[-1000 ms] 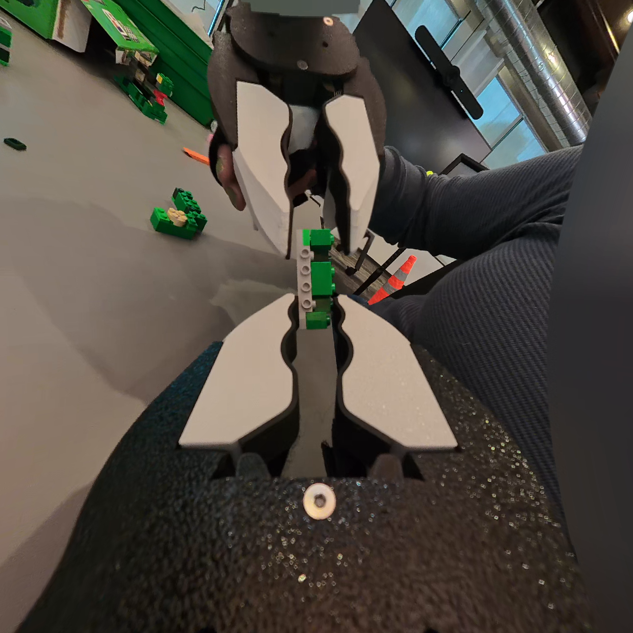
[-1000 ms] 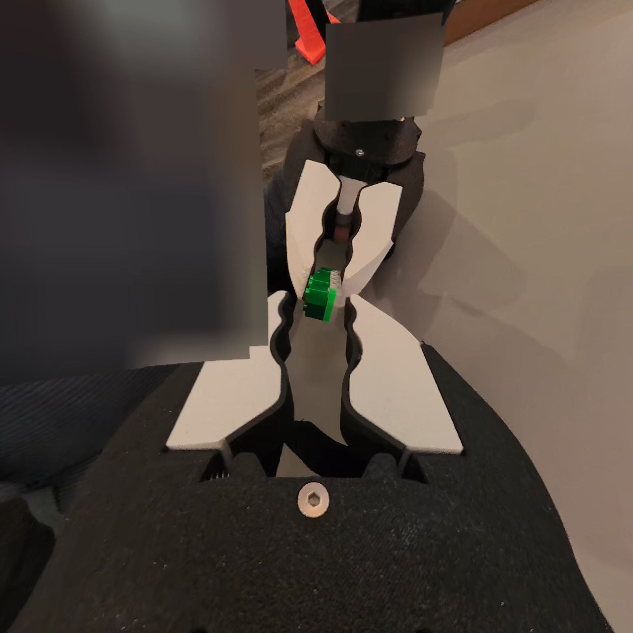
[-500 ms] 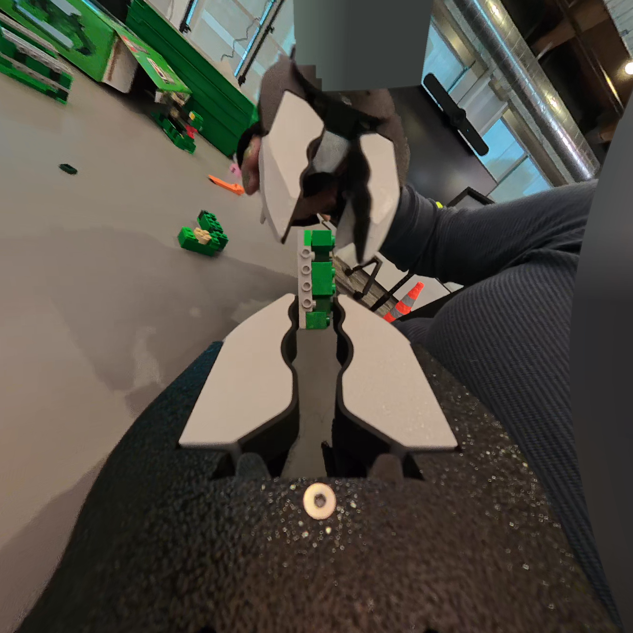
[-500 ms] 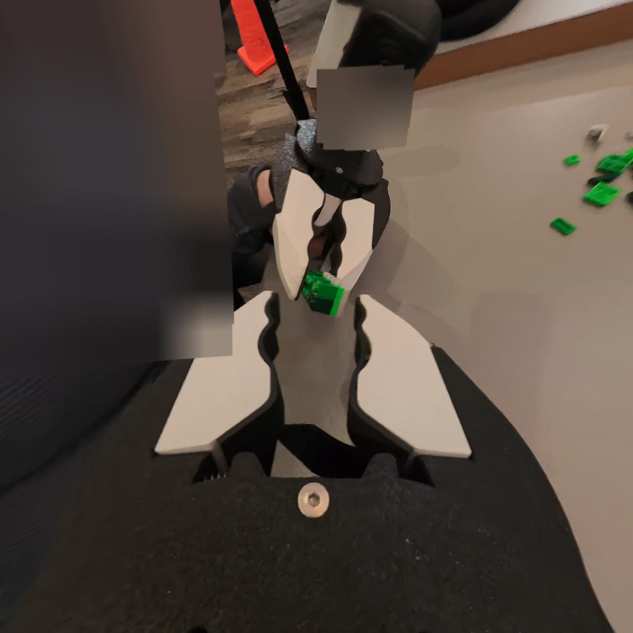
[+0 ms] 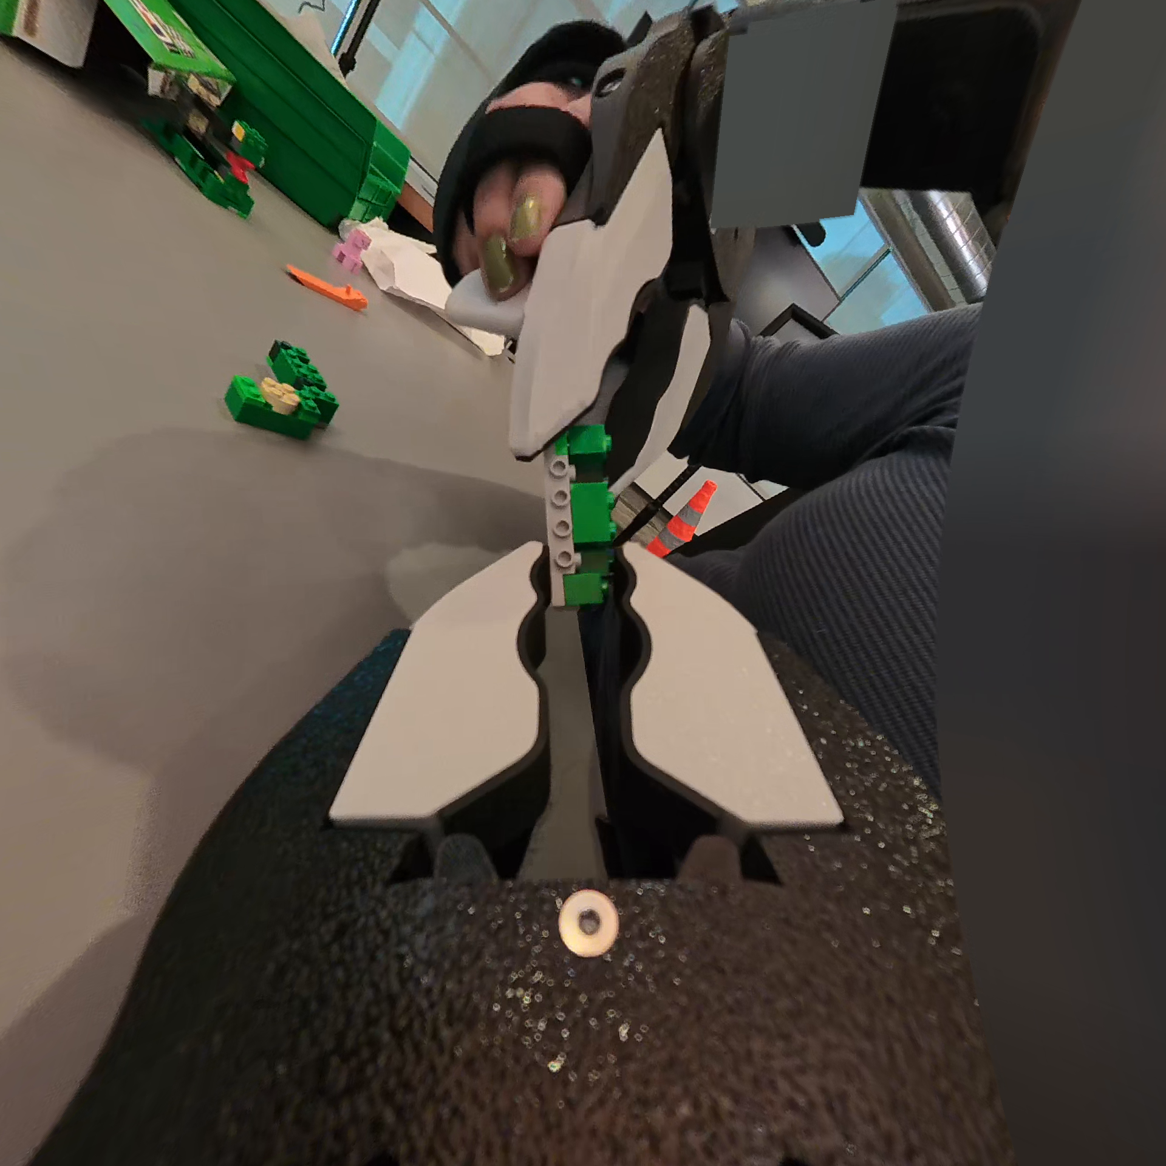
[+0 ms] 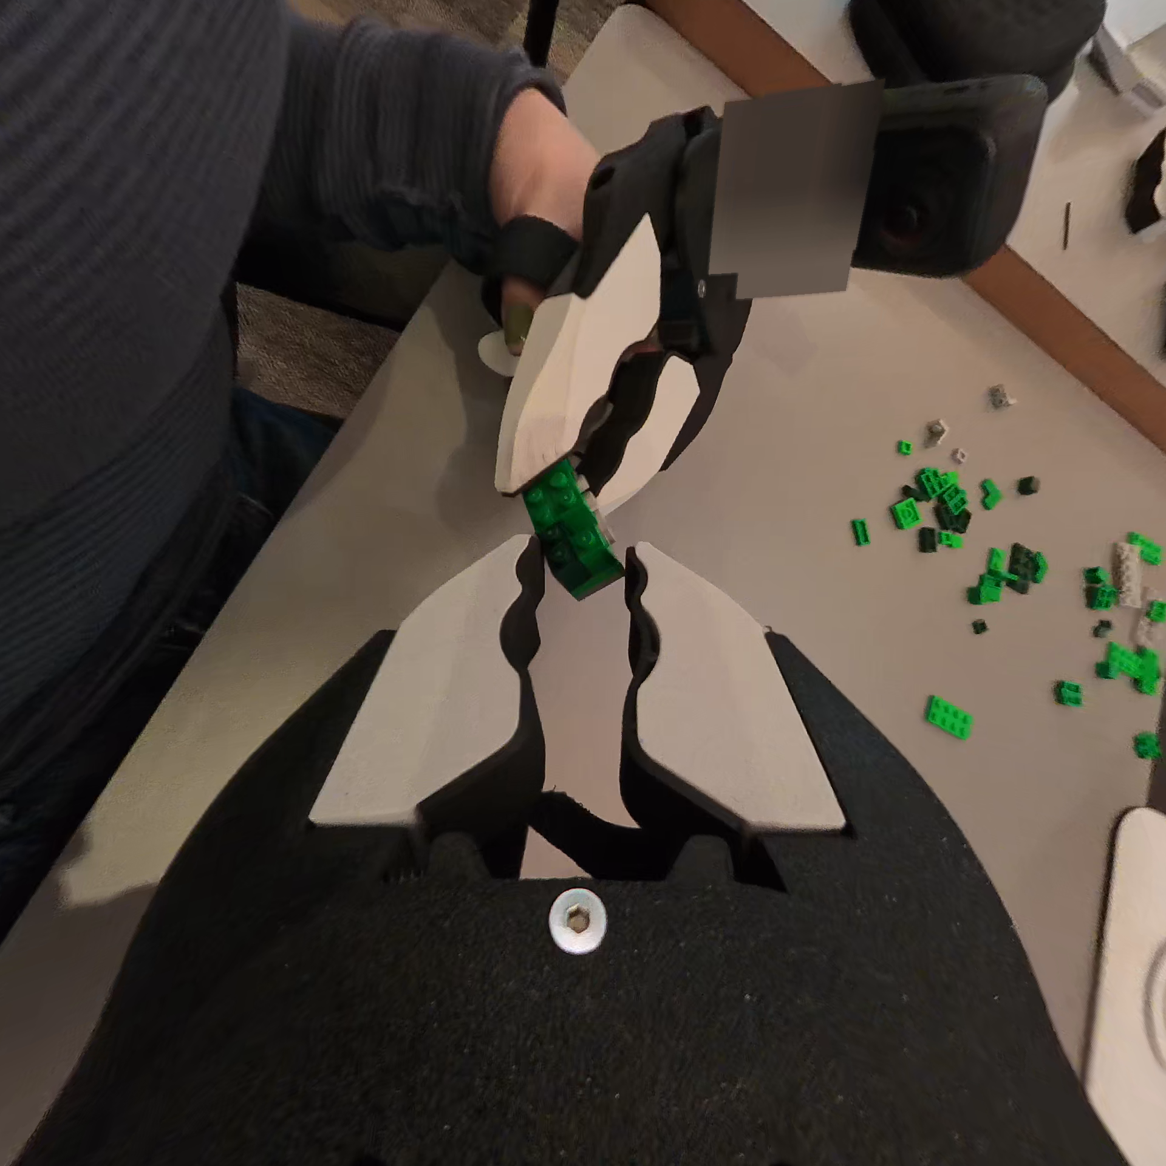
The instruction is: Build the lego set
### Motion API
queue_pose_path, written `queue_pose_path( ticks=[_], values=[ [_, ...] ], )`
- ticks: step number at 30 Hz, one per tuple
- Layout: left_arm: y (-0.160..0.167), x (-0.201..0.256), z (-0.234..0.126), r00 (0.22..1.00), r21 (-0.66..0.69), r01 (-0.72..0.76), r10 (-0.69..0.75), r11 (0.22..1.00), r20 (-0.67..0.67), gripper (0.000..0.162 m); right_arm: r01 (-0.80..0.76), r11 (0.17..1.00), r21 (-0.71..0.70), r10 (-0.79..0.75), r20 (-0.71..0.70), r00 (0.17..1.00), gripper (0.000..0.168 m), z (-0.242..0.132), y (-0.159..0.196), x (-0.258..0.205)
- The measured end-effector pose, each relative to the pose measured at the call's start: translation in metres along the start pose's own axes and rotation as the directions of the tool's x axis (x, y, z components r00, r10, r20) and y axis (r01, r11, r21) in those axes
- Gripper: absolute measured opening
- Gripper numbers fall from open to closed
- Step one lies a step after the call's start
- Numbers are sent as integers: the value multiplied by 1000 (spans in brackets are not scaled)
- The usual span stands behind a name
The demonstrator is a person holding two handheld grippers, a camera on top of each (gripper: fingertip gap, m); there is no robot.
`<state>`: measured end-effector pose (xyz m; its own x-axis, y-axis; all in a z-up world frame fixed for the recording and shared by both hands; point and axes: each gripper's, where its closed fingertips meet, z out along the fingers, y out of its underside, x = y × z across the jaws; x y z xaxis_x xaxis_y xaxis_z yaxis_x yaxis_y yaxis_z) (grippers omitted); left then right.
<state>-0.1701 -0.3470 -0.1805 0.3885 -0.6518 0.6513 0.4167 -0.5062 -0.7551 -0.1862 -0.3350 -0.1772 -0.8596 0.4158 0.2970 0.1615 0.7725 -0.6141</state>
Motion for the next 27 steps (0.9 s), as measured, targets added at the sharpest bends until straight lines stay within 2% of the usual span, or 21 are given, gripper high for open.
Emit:
queue_pose_path(
  ticks=[2,3,4,7,10,14,17,21,25,27],
  values=[
    [-10,0,-5,1000,72,-15,15,997,0,26,-100,995,2,100,5,995,23,0,3,4],
    [-18,-1,-8,999,121,-40,39,992,13,46,-156,988,15,155,6,988,23,0,4,7],
    [-25,-2,-13,996,167,-84,77,982,45,55,-215,976,32,215,-1,977,22,0,5,12],
    [-38,-9,-23,944,203,-292,248,935,217,62,-372,923,94,373,15,928,20,-2,8,21],
    [-40,-10,-25,858,138,-455,392,879,331,61,-454,877,155,452,50,891,20,-5,6,26],
    [-38,-13,-21,813,77,-508,449,858,371,51,-510,832,218,500,102,860,20,-8,0,28],
    [-37,-10,-20,809,80,-523,466,848,359,34,-523,817,243,510,119,852,19,-9,-2,29],
    [-38,-10,-21,811,86,-521,460,850,362,20,-518,815,260,501,133,855,19,-9,-7,26],
    [-41,-9,-23,849,136,-471,406,871,338,19,-436,849,298,443,47,895,20,-12,-11,30],
    [-44,-9,-27,878,179,-426,357,887,320,19,-392,875,285,415,-22,910,37,-12,-9,34]
  ],
)
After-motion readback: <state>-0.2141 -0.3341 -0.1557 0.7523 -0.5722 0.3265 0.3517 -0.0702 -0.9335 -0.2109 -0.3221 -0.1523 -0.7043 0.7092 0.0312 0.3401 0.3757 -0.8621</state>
